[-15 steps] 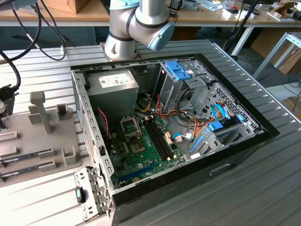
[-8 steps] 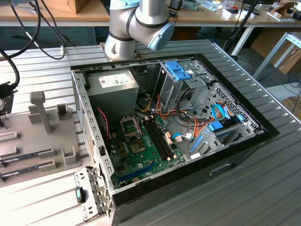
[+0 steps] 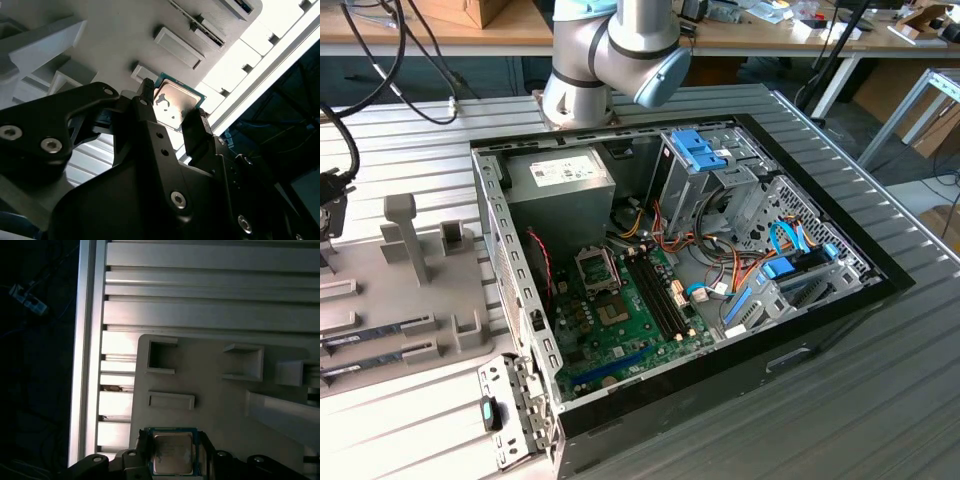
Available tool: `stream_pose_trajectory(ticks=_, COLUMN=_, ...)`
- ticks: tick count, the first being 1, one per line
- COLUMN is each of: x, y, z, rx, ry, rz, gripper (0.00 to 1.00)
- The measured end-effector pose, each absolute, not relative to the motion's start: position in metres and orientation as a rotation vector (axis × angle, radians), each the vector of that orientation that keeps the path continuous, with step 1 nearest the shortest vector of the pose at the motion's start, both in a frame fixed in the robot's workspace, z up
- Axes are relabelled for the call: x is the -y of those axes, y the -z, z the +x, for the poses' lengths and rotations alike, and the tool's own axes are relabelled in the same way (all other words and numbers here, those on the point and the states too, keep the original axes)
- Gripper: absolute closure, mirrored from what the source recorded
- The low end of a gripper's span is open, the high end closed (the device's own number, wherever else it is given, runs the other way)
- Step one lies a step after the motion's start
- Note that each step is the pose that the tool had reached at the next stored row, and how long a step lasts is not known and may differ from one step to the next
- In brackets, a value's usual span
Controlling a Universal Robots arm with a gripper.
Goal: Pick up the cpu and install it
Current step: 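Pick up the cpu and move it towards the insertion slot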
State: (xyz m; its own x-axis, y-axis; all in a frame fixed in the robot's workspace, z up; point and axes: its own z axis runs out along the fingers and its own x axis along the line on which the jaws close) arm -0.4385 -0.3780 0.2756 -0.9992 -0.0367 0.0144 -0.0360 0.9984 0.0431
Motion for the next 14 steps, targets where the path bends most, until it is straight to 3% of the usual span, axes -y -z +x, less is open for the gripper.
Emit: stream_pose_trajectory(ticks=14, x=0.378, y=-0.287, z=-0.439, rx=3.125, ry=0.067, rz=0.057, gripper=0.53)
